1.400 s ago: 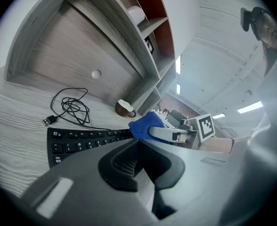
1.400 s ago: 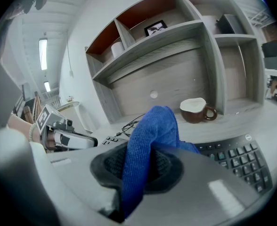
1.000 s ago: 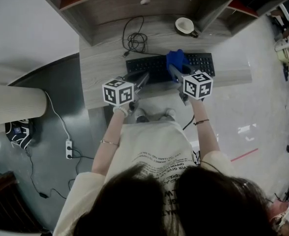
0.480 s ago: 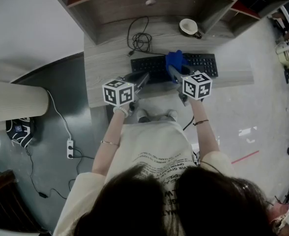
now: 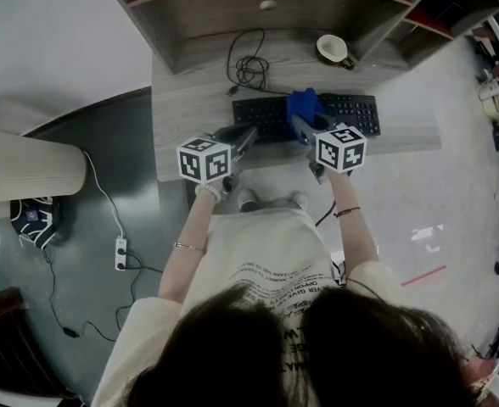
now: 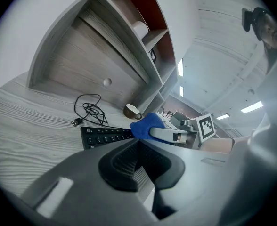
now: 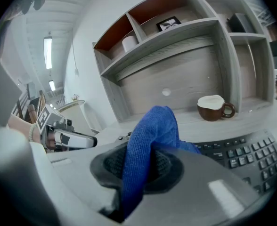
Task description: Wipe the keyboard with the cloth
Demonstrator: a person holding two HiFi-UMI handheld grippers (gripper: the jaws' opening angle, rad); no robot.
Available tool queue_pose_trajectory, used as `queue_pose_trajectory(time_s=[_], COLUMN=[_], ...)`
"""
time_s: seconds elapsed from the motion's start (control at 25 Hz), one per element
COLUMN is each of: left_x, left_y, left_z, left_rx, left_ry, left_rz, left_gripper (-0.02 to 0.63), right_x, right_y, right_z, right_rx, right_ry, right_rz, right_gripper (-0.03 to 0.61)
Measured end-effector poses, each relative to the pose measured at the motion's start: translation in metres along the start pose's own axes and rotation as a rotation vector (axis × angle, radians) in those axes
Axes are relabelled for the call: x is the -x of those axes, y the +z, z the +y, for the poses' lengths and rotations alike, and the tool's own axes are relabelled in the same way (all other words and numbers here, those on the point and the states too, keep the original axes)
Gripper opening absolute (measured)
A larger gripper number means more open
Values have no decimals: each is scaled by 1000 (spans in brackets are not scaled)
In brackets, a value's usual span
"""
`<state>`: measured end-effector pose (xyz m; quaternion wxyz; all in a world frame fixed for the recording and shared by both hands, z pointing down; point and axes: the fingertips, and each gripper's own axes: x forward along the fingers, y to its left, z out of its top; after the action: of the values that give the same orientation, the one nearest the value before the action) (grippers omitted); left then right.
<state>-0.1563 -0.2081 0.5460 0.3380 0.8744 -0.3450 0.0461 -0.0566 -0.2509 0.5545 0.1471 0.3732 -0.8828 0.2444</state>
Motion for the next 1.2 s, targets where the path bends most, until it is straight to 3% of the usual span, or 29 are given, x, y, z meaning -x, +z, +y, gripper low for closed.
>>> queue_pose_trajectory(time_s=[1.2], left_x=[50], left_y=[0], left_z=[31], left_rx=[30], left_ry=[127], left_rz=[-68], left_gripper=[-2], right_x=[-41], right_y=[1], right_z=[48], right_rx=[34], right_ry=[106], right_rz=[27], right_gripper=[58])
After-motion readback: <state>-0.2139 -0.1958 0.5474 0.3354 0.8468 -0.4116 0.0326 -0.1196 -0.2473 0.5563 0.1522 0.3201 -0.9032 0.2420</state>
